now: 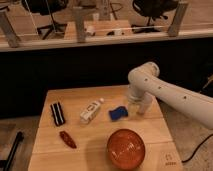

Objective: Place the white sponge in the ceramic cup

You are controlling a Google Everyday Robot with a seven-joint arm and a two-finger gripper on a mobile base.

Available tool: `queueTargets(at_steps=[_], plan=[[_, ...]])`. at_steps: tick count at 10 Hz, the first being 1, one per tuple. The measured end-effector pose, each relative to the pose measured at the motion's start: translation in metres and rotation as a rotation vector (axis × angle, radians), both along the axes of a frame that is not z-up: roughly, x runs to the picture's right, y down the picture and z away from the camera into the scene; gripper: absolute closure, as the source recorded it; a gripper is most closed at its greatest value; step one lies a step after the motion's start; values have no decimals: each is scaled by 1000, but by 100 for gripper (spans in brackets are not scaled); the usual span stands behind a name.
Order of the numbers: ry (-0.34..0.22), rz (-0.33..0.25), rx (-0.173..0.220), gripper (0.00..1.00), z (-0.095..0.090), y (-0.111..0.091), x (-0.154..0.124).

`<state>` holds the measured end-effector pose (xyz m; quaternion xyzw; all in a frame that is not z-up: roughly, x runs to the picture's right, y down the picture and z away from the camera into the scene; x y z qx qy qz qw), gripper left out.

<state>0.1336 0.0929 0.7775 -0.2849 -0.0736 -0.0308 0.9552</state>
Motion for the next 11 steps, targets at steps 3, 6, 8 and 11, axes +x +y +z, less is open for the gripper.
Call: queueTargets(at_steps=[3, 6, 8, 11], plan=[[-12, 32, -6, 20, 11, 9, -3], [-30, 56, -9, 20, 18, 12, -9], [-37, 69, -11, 20, 22, 14, -11], [-46, 82, -21, 20, 27, 18, -13]])
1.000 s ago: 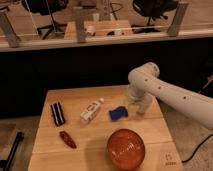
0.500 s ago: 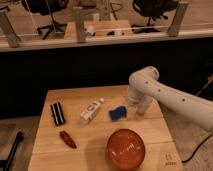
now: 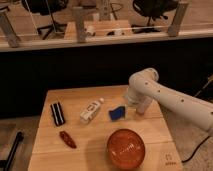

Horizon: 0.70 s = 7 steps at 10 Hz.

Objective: Place the white sponge in the ceramic cup

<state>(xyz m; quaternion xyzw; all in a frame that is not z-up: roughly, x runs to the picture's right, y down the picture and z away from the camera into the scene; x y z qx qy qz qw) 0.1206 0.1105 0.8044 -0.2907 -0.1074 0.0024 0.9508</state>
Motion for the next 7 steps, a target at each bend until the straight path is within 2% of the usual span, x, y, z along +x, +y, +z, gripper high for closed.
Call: queueTargets(at_steps=[7], plan=[[-18, 6, -22, 20, 18, 11, -3]])
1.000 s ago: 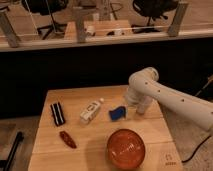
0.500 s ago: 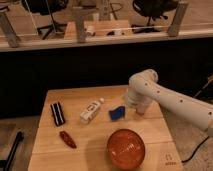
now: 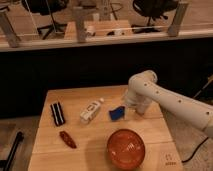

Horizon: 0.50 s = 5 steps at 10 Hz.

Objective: Place the white sponge in the ceramic cup

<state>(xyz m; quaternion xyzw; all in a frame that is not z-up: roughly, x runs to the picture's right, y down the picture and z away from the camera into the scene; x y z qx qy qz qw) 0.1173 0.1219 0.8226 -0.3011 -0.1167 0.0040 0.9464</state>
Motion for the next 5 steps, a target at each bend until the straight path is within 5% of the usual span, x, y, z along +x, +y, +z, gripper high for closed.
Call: queueTargets(at_steps=[5], plan=[[-19, -6, -7, 20, 17, 13, -7]])
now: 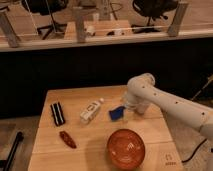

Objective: Place the white sponge in the ceramic cup

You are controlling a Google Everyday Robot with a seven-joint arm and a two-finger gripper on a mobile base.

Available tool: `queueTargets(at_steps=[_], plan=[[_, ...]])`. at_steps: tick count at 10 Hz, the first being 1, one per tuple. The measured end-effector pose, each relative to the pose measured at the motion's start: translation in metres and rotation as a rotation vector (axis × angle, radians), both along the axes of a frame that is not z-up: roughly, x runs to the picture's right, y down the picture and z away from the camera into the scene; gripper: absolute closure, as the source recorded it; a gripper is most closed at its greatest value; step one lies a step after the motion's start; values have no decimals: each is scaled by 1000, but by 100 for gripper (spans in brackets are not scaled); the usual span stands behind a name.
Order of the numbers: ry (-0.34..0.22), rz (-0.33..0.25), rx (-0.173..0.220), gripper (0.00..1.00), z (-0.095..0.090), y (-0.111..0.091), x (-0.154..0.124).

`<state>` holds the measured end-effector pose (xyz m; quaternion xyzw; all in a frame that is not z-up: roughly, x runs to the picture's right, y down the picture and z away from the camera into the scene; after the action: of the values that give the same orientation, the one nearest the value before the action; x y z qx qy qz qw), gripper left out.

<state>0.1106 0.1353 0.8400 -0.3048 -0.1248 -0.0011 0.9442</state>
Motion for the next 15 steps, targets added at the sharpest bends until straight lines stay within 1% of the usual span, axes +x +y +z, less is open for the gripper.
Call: queueTargets(at_steps=[4, 7, 11, 12, 13, 15], plan=[[-17, -8, -12, 20, 14, 6, -4], [-23, -7, -29, 20, 26, 18, -4], [-29, -6, -39, 20, 32, 23, -6], [-29, -6, -40, 21, 33, 24, -6], [-27, -6, -42, 28, 34, 26, -4], [-25, -3, -44, 48, 35, 26, -2]])
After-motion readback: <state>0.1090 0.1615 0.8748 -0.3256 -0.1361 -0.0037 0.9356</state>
